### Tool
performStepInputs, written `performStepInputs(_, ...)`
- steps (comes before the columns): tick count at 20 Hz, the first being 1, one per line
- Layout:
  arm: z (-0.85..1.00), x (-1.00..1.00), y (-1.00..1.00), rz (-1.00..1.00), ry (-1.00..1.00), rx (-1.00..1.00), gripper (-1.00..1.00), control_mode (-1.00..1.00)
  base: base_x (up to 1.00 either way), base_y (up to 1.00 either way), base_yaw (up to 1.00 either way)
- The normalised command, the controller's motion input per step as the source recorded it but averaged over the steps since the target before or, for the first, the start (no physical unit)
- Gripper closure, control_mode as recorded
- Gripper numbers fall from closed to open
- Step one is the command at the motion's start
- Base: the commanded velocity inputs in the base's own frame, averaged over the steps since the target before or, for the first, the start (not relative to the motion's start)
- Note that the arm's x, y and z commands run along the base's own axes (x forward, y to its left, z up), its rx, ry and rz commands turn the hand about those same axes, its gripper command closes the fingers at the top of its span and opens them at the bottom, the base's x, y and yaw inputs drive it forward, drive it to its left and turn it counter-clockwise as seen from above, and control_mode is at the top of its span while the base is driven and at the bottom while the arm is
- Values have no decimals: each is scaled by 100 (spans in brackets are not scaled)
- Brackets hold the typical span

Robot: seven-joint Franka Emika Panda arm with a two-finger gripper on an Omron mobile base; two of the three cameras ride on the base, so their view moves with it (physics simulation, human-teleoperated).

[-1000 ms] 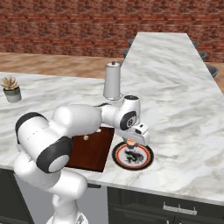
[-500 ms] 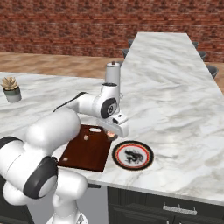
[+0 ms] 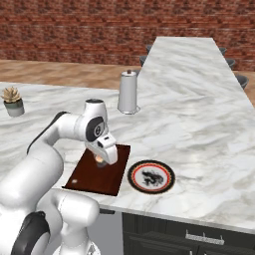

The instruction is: Move the dessert items from the plate to the tray.

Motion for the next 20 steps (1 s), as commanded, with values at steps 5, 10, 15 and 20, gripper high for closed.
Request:
performStepInputs(5, -4, 27, 45, -2, -3, 0, 100, -100, 0, 0, 0)
performStepInputs(10, -6, 41, 7, 0, -1, 0, 100, -100, 0, 0, 0)
performStepInputs(15, -33, 32, 0, 0, 0, 0, 100, -100, 0, 0, 0)
performStepInputs(20, -38, 17, 0, 0, 3, 0, 100, -100, 0, 0, 0)
